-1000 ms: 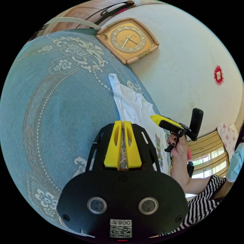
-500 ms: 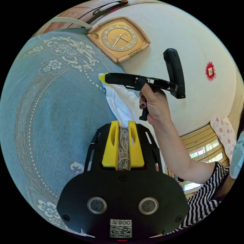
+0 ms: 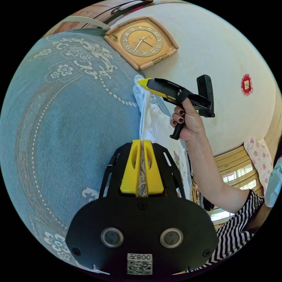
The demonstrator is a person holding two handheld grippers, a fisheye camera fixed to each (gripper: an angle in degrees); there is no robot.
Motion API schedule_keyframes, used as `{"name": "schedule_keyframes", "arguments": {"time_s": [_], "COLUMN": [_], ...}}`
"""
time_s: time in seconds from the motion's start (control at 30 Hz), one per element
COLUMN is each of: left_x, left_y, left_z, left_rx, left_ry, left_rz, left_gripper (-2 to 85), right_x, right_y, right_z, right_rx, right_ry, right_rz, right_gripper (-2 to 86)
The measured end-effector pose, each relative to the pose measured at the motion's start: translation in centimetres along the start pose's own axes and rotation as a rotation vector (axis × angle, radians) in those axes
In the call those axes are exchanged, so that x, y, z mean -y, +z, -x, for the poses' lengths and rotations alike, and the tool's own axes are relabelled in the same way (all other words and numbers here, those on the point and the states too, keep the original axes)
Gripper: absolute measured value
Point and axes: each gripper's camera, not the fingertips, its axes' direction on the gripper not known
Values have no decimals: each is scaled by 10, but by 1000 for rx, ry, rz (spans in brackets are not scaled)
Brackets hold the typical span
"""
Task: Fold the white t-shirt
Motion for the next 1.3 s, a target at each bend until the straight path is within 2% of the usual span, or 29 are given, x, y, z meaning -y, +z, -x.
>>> {"name": "schedule_keyframes", "arguments": {"time_s": [0.1,0.3,0.37,0.53,0.7,0.8,0.93,1.1,1.23,1.3], "left_x": [-12,-30,-43,-78,-96,-98,-100,-98,-91,-88], "left_y": [-5,8,43,114,141,145,128,127,137,139], "left_z": [-20,-127,-166,-201,-210,-211,-213,-207,-196,-193], "left_rx": [4,180,313,489,533,466,339,334,323,345], "left_ry": [83,465,618,780,791,753,684,642,581,568], "left_rz": [-49,7,122,302,340,359,287,255,266,254], "left_gripper": [14,14,14,18,31,53,75,77,72,70], "right_x": [-22,-88,-110,-169,-184,-173,-154,-129,-143,-125], "right_y": [-41,-117,-129,-147,-163,-177,-186,-205,-228,-210], "right_z": [-42,-146,-174,-234,-256,-249,-222,-201,-195,-185], "right_rx": [121,415,402,333,213,37,-33,-175,-133,-68], "right_ry": [43,167,211,330,343,328,211,184,166,111], "right_rz": [-67,-233,-228,-202,-188,-165,-196,-182,-289,-252], "right_gripper": [8,9,11,20,48,76,74,69,48,28]}}
